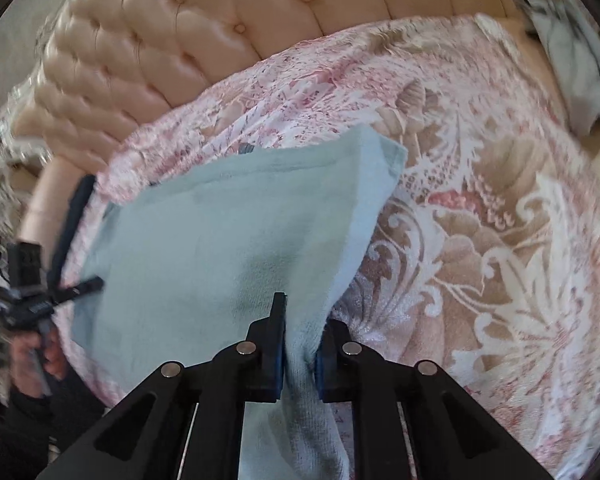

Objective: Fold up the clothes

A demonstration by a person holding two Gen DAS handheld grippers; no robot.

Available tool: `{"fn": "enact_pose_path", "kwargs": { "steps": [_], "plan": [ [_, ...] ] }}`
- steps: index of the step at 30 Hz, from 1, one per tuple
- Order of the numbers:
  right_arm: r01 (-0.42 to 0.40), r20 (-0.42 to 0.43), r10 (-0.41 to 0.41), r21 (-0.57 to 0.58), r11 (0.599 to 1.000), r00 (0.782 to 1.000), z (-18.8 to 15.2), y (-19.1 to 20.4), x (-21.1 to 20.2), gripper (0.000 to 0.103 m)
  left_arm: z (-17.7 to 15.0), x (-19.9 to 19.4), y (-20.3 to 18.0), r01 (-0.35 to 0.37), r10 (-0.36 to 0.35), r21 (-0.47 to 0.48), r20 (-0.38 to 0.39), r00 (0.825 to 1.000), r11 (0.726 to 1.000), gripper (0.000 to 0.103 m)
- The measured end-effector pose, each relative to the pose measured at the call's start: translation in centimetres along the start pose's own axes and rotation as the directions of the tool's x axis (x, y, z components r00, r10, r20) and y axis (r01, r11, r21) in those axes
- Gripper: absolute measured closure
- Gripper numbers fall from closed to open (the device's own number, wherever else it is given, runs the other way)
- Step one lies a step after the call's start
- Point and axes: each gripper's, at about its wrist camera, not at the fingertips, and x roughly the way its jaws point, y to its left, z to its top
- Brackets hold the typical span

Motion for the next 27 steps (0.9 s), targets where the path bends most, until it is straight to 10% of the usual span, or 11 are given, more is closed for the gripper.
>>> {"fn": "enact_pose_path", "kwargs": {
  "steps": [16, 19, 27],
  "plan": [
    [0.003, -0.003, -0.003, 0.083, 0.997, 1.0, 0.1, -0.4, 0.3, 0.089, 1.1, 2.3, 2.1, 0.082, -0.075, 0.045, -0.144, 0.987, 0.996, 0.057],
    [0.049, 0.004, -0.049, 0.05, 0.998, 0.999, -0.1, 0.4, 0.3, 0.09, 0.7, 2.3, 0.8, 0.076, -0.059, 0.139, -0.126, 0.99, 0.987, 0.077],
    [0.125, 0.009, -0.126, 0.066, 0.99, 0.992, -0.2, 1.4, 0.5, 0.091, -0.2, 0.6, -1.0, -0.009, 0.013, 0.276, -0.012, 1.0, 0.961, 0.087]
  ]
}}
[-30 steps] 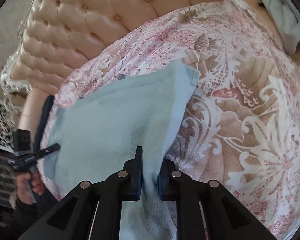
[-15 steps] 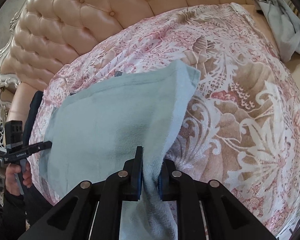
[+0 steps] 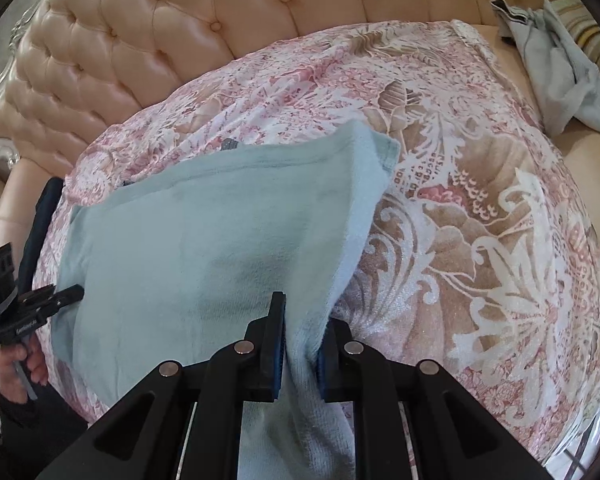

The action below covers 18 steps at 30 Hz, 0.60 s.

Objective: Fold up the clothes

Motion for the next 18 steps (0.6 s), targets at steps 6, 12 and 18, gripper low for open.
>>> {"fn": "enact_pose_path", "kwargs": {
  "steps": [6, 12, 18],
  "plan": [
    [0.094, 0.034, -0.094, -0.001, 0.996, 0.995, 0.3, 1.8, -1.6, 0.094, 0.8, -2.2, 0.7, 0.104, -0.101, -0.044, 0.063, 0.993, 0.994, 0.088],
    [0.142, 0.086, -0.135, -0.081, 0.986, 0.987, 1.6, 6.0, -5.3, 0.095, 1.7, -5.6, -0.1, 0.162, -0.15, -0.076, 0.141, 0.979, 0.984, 0.088],
    [0.162, 0.175, -0.138, -0.13, 0.978, 0.975, 2.5, 10.0, -10.0, 0.095, 0.9, -10.9, 0.3, 0.229, -0.181, -0.169, 0.257, 0.949, 0.959, 0.089]
  ]
}}
